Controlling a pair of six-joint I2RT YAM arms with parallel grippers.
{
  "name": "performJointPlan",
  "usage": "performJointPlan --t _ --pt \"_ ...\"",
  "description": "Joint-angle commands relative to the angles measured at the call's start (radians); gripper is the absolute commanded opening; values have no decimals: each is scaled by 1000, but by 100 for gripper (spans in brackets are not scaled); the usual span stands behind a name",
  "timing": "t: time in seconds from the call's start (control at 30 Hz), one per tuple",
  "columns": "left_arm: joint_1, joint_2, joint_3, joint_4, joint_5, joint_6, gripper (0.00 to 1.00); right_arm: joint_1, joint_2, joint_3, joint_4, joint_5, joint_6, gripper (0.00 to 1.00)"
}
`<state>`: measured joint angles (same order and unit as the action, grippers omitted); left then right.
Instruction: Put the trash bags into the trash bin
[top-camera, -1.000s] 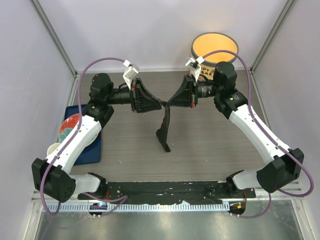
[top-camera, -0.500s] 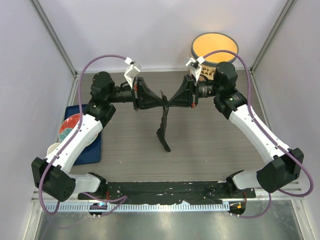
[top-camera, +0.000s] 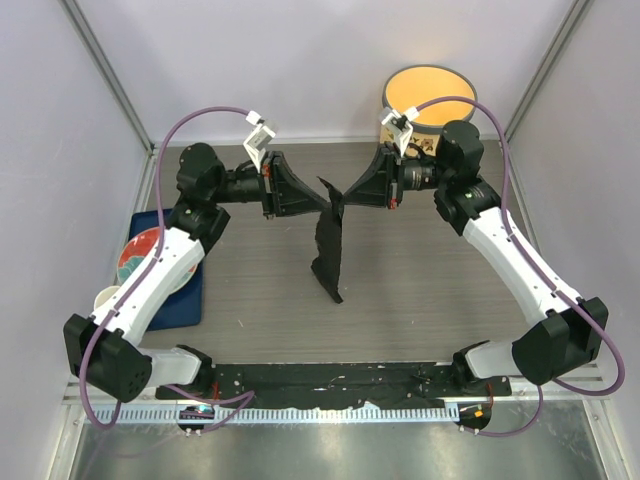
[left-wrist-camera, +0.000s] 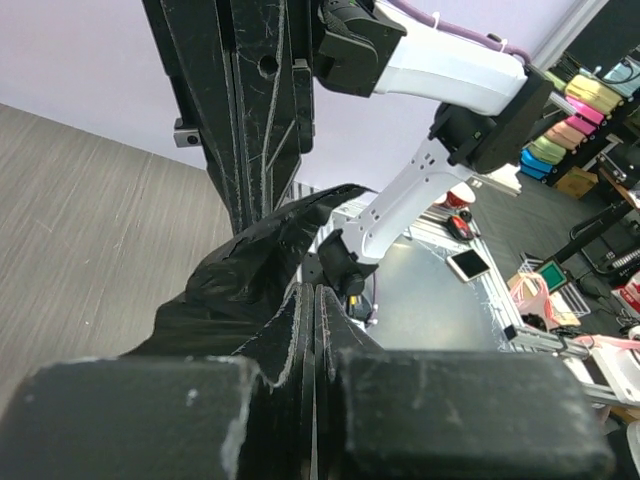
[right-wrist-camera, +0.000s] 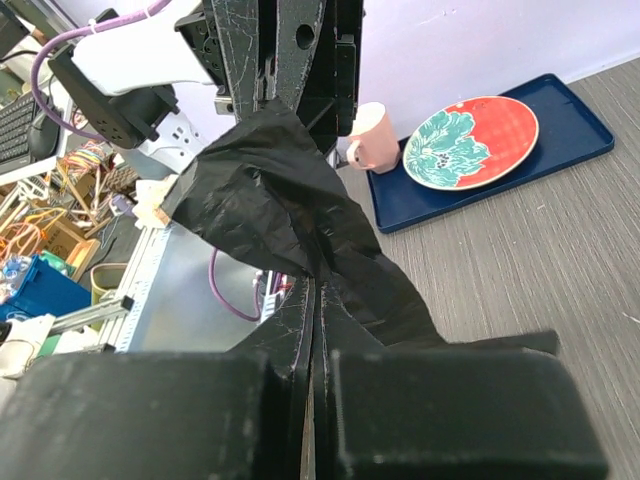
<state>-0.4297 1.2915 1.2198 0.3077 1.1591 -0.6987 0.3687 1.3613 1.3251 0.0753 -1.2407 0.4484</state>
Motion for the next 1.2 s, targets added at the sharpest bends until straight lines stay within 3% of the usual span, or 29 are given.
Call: performJointPlan --t 0.0,0.13,0.2,0.23,0.27,0.33,0.7,0.77,0.8,0.83,0.9,0.93,0.97,1.17 --pt "3 5 3 90 36 -59 0 1 -8 19 23 3 3 1" --pt "9 3 -6 122 47 -96 0 -5 -17 8 14 9 1 1" --pt "17 -4 6 0 -8 -12 1 -5 -22 6 12 12 1 1" --pt "17 -24 13 -69 -41 43 25 -5 -25 6 11 14 1 1" --pt "13 -37 18 -150 -103 136 39 -4 -28 3 11 17 1 1" --pt "-3 -60 6 -154 -134 171 52 -5 -28 2 11 15 3 1" --pt "-75 -9 52 -151 -167 209 64 24 -33 0 0 29 -7 1" --pt "-75 -6 53 -137 -173 211 62 32 -36 8 -43 37 -31 1" --pt "-76 -1 61 -136 -171 209 57 30 -37 9 -54 38 -49 1" --pt "-75 2 64 -137 -171 203 38 32 -39 6 -58 40 -51 1" --pt "-75 -4 58 -137 -153 203 21 29 -42 -3 -63 41 -51 1" --pt "-73 -11 52 -137 -148 202 8 27 -48 -7 -63 46 -51 1" --pt "-72 -17 44 -137 -138 202 3 21 -50 -12 -63 53 -51 1" --pt "-18 -55 11 -154 -105 179 0 -34 -60 -17 -69 80 -47 1"
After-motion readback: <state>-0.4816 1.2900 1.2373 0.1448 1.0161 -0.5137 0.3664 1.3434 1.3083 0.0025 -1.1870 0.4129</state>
